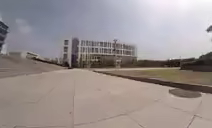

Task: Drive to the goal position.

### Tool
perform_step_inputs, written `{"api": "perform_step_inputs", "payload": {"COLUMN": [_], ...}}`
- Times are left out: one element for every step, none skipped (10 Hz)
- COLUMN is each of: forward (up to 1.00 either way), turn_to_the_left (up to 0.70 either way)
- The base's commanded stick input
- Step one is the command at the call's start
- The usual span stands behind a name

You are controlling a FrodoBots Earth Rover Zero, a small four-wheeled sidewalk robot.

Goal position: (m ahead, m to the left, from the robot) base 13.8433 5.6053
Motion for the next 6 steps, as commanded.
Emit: {"api": "perform_step_inputs", "payload": {"forward": [0.7, 0.7, 0.7, 0.7, 0.7, 0.7], "turn_to_the_left": [0.0, 0.0, 0.0, 0.0, 0.0, 0.0]}}
